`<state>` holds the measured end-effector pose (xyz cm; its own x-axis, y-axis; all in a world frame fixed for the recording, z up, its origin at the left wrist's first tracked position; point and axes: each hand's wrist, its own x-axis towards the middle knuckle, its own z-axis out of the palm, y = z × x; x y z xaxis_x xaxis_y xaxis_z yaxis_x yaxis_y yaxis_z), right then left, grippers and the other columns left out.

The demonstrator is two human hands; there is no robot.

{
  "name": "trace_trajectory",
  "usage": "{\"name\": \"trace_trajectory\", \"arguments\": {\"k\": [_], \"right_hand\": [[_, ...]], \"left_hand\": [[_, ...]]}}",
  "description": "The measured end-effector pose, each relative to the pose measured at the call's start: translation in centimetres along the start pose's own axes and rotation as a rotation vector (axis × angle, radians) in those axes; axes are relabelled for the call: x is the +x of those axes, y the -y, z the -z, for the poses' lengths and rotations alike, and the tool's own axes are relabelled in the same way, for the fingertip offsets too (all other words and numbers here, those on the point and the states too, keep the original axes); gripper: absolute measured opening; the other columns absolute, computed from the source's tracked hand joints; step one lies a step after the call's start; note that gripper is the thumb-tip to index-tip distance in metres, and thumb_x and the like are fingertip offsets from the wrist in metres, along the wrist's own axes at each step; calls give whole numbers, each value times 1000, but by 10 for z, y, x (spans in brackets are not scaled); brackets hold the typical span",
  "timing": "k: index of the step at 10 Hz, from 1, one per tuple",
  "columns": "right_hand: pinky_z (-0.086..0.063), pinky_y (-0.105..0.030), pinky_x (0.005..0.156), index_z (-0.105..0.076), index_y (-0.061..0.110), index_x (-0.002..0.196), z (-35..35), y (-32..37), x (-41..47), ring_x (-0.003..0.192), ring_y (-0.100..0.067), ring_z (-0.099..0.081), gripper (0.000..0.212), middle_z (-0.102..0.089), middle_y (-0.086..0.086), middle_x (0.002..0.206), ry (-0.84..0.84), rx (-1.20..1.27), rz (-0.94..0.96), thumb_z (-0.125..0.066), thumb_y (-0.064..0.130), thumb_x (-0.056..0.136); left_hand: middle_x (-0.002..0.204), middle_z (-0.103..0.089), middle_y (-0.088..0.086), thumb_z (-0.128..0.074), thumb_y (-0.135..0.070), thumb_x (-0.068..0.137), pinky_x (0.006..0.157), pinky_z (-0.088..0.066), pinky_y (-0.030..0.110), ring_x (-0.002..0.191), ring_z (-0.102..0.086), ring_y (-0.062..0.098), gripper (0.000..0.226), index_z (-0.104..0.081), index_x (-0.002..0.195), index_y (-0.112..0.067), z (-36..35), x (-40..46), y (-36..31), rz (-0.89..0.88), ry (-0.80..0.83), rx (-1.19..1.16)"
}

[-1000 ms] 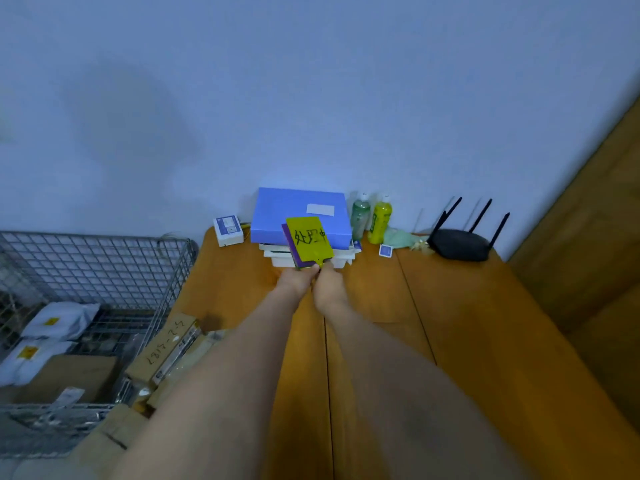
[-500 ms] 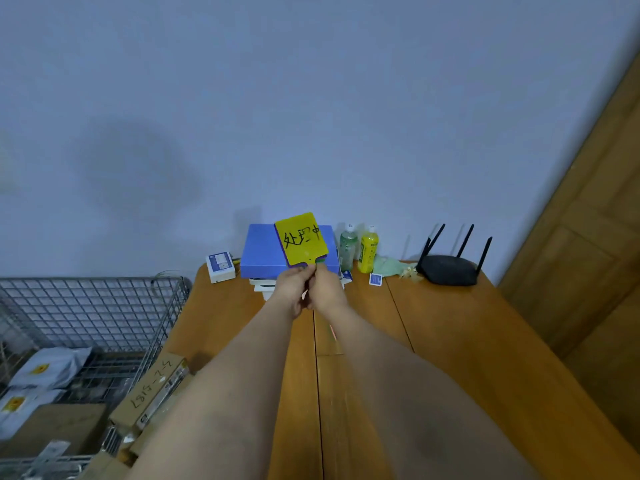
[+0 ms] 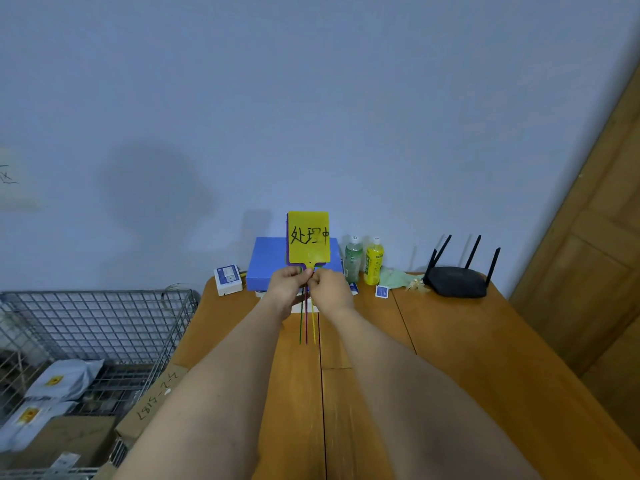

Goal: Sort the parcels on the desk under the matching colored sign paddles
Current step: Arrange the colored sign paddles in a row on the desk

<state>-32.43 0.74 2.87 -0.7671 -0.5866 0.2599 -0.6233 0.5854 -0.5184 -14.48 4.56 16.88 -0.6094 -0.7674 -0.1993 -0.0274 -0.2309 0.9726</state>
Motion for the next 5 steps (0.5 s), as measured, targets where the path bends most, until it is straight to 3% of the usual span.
{"name": "trace_trajectory", "arguments": {"k": [1,2,4,5], "right_hand": [[-56,-32,54,-49,31,74,16,7,-10,54,-14,-56,25,-57,6,60,59,45,-11,-33,50,79],[-56,-35,55,-50,30,75,19,7,-15,55,-14,-57,25,-58,5,60,69,86,-6,-36,51,79],[-58,-38,60,-50,30,76,43,9,-31,60,-17,-59,24,-59,4,64,122,109,-38,-36,48,81],[-56,-40,70,-56,22,83,117,40,-77,73,-26,-62,23,-65,-3,77,138,164,11,-39,37,87]], "left_hand": [[118,-59,16,-59,-10,92,72,-51,31,104,-57,25,36,-50,124,4,-1,0,2,11,-53,-61],[103,-60,12,-57,-7,92,72,-50,31,86,-60,18,9,-57,102,-5,-1,-2,5,16,-51,-116],[83,-61,8,-54,-8,95,70,-50,29,75,-58,14,5,-57,92,-6,-1,-2,12,-5,-25,-143],[83,-62,7,-53,-8,95,68,-53,28,73,-60,16,6,-55,98,-4,1,-1,13,9,-32,-153]]}}
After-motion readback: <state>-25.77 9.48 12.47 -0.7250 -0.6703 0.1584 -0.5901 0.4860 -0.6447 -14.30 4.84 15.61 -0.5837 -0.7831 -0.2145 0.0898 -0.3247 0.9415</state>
